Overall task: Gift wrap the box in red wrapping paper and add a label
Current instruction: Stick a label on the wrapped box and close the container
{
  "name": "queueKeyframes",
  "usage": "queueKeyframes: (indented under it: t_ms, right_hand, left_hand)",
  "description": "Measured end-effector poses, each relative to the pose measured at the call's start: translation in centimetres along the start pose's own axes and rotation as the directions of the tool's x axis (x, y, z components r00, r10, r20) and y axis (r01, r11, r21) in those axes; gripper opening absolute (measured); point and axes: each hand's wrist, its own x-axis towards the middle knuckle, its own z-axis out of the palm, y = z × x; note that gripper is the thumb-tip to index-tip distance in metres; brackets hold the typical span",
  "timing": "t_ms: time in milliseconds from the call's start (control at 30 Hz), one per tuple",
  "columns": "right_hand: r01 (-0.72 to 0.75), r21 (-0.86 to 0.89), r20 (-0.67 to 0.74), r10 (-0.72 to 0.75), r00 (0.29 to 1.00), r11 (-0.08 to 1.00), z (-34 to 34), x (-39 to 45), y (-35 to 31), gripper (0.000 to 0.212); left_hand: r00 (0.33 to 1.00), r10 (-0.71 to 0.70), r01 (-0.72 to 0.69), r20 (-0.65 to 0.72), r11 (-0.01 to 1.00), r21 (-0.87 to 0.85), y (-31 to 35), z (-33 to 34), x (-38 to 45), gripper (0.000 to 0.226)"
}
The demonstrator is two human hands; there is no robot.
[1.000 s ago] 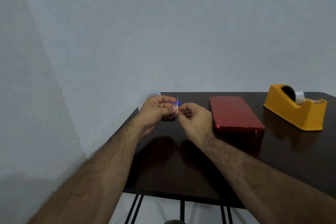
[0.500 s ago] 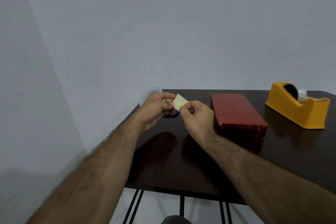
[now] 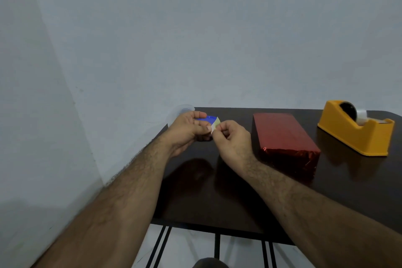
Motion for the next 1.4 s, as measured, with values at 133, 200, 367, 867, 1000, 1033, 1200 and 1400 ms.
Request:
queueKeyframes:
  t_ms: [133, 200, 367, 867, 1000, 1033, 1200, 1400]
  right_hand:
    - [-0.014, -0.026, -0.048, 0.013, 0.999, 1.0, -0.3, 0.0, -0.3, 0.007]
    - [-0.04, -0.098, -0.069, 0.033, 0.997, 0.994, -0.4, 0.1, -0.2, 0.006]
    - [-0.065, -0.349, -0.114, 0.027, 0.993, 0.935, -0.9, 0.0, -0.3, 0.009]
    - [0.074, -0.018, -0.088, -0.076, 0.993, 0.997, -1.8, 0.1, -3.2, 0.003]
    - [0.046, 0.506, -0.128, 0.022, 0.992, 0.861, -1.6, 1.0, -6.5, 0.015]
    - [0.039, 0.55, -0.149, 0.052, 0.987, 0.834, -1.5, 1.1, -6.7, 0.019]
    - [0.016, 0.578, -0.165, 0.098, 0.981, 0.816, -2.2, 1.9, -7.0, 0.016]
    - [0.034, 0.519, -0.206, 0.086, 0.975, 0.854, -3.3, 2.5, -6.6, 0.014]
  left_hand:
    - [0.977, -0.03, 0.014, -0.21, 0.997, -0.076, 0.2, -1.1, 0.9, 0.039]
    - [0.942, -0.087, 0.036, -0.324, 0.986, -0.16, 0.4, -1.8, 1.2, 0.022]
    - [0.858, -0.169, 0.003, -0.485, 0.946, -0.324, 0.5, -3.1, 1.6, 0.011]
    - [0.562, 0.721, -0.424, -0.406, 0.672, 0.607, 3.5, 2.2, -1.4, 0.049]
    - [0.203, 0.976, -0.514, 0.083, 0.035, 0.857, 3.1, 3.4, -1.2, 0.034]
    - [0.127, 0.98, -0.51, 0.151, -0.067, 0.858, 3.0, 3.7, -1.1, 0.028]
    - [-0.047, 0.963, -0.536, 0.264, -0.247, 0.807, 3.8, 4.8, -1.3, 0.035]
    - [-0.014, 0.947, -0.55, 0.321, -0.275, 0.788, 3.3, 4.8, -1.0, 0.033]
